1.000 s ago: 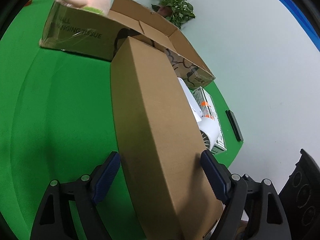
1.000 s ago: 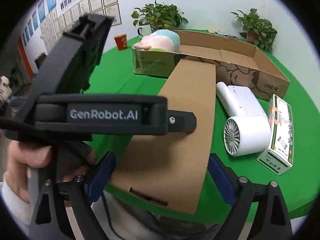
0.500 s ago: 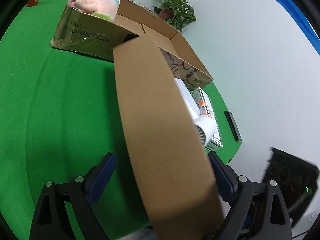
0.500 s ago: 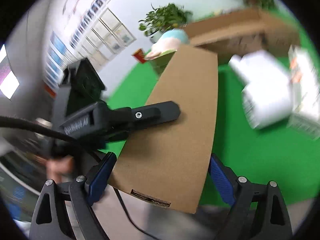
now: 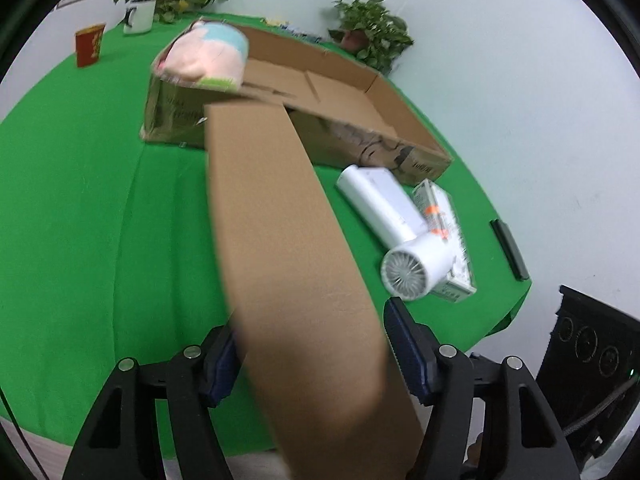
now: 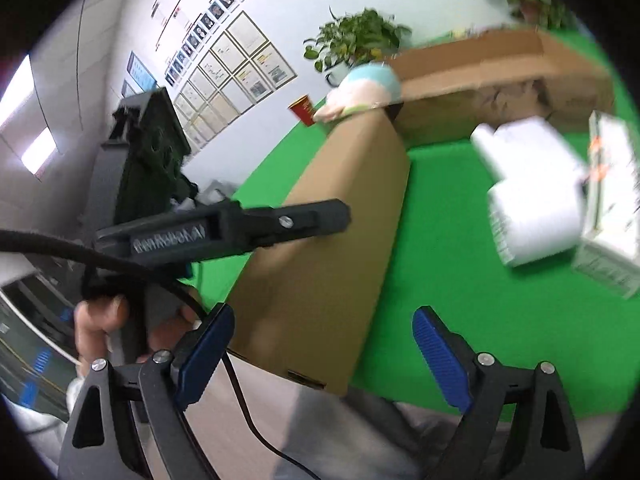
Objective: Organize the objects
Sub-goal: 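Lift the narrow cardboard box with the left gripper, tilting it open side up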
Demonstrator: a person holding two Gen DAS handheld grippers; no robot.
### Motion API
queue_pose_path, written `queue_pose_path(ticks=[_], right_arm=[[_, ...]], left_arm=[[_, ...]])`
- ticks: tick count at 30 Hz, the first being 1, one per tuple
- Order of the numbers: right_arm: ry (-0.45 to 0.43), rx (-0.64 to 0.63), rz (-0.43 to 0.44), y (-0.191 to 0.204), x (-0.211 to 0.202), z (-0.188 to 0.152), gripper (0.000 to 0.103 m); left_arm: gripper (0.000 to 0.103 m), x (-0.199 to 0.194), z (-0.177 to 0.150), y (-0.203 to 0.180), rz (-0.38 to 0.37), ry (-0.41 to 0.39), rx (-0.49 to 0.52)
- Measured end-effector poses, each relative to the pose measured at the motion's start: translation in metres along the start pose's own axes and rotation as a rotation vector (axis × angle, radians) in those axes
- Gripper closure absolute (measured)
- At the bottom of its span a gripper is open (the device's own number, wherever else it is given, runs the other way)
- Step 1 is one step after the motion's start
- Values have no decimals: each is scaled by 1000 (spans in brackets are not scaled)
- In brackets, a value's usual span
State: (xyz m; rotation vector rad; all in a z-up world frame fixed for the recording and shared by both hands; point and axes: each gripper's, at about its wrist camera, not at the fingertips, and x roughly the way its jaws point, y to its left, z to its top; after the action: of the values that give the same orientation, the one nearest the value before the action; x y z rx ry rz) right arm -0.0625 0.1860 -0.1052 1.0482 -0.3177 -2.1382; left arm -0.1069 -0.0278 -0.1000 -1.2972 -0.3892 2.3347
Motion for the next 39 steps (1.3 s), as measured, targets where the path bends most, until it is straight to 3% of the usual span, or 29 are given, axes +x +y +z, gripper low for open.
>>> queue_pose_path(ticks=[4,6,8,10,16,21,23,25,28,32,39], right_arm=[[-13,-64,-21,5,-9,3,11],[-10,-70,-11,8,-9,1,11],[-11,-65,2,9,-11,0,11],[-9,-55,9,6,-14,-3,11],[-14,-39,-50,-8,-20,-3,11],[-8,-16,-122,-22,-23,-4,12],[-5,9,-151,-31,-22,-4,20],[11,31,-176,-37,-18,-3,51],[48,24,-206,-34,-9,-4,77],[80,-44,-215,-10,9,-6,75],[63,0,-235,-13,17,0,75]], left_arm=[[41,1,5,-13,-23,-1,32],[53,10,5,-21,-30,20,45],[57,14,3,-28,-31,26,70],[64,14,4,-36,-84,30,83],[64,23,7,-67,-175,52,143],[64,31,6,-70,-152,55,150],[64,28,5,-60,-128,46,128],[64,21,2,-45,-87,33,104],[64,10,-2,-28,-107,12,66],[64,1,-5,-25,-33,-7,82],[65,-11,-6,-11,-40,-29,59]])
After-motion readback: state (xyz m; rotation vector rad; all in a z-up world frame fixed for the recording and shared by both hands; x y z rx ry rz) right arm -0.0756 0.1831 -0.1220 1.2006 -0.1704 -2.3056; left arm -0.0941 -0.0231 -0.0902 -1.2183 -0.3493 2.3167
